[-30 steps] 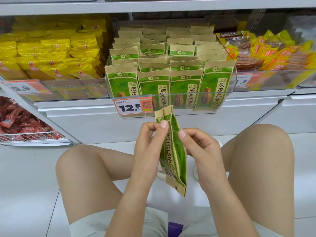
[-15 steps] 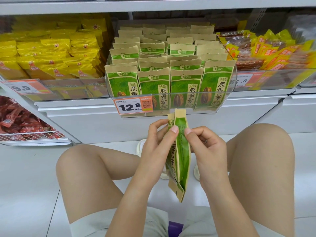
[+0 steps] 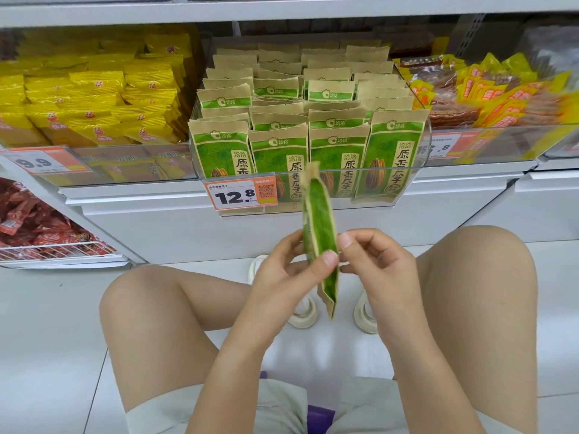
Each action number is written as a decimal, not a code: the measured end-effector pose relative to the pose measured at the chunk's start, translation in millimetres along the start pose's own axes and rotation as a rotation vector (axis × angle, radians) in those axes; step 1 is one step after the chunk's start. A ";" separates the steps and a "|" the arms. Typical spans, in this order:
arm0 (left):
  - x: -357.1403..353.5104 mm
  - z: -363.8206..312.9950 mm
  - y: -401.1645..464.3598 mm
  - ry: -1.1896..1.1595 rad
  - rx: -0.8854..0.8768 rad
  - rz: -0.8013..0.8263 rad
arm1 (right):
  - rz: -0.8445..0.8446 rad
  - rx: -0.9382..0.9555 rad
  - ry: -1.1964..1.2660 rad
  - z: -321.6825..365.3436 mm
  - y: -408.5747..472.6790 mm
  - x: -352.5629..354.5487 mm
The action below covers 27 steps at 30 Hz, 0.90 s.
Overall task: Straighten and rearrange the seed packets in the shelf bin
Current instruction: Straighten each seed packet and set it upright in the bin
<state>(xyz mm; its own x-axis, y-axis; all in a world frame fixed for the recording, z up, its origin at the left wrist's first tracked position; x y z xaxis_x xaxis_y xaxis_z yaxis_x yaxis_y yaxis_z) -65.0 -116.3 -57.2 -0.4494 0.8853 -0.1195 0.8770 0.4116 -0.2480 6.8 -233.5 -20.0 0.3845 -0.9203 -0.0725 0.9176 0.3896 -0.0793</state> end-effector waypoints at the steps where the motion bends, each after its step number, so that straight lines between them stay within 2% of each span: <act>1: 4.7 -1.4 0.5 -0.059 -0.003 -0.055 | 0.049 -0.016 -0.026 -2.2 -0.6 -3.2; 4: 15.7 -6.7 0.8 -0.144 -0.024 -0.173 | 0.152 -0.070 -0.086 -8.0 -3.5 -13.0; 8: 19.4 -10.1 -1.1 -0.153 -0.031 -0.232 | 0.174 -0.072 -0.097 -9.6 -4.6 -15.9; 13: 17.5 -9.7 -1.2 -0.178 -0.013 -0.213 | 0.179 -0.001 -0.103 -7.4 -5.7 -15.3; 27: 12.8 -10.5 -2.9 -0.213 0.015 -0.114 | 0.190 0.031 -0.099 -4.7 -5.6 -14.2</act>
<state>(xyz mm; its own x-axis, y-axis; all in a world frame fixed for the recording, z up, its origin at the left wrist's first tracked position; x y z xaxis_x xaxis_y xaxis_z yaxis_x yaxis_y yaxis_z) -71.5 -103.9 -48.0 -0.5723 0.7673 -0.2895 0.8168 0.5016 -0.2851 -4.3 -222.4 -23.3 0.5578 -0.8298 0.0152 0.8295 0.5568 -0.0430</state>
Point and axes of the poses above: each hand's wrist, its own y-axis towards the middle knuckle, its own x-axis out of the back of the hand, z = x × y, the point moved 5 cm from there along y, towards the middle knuckle
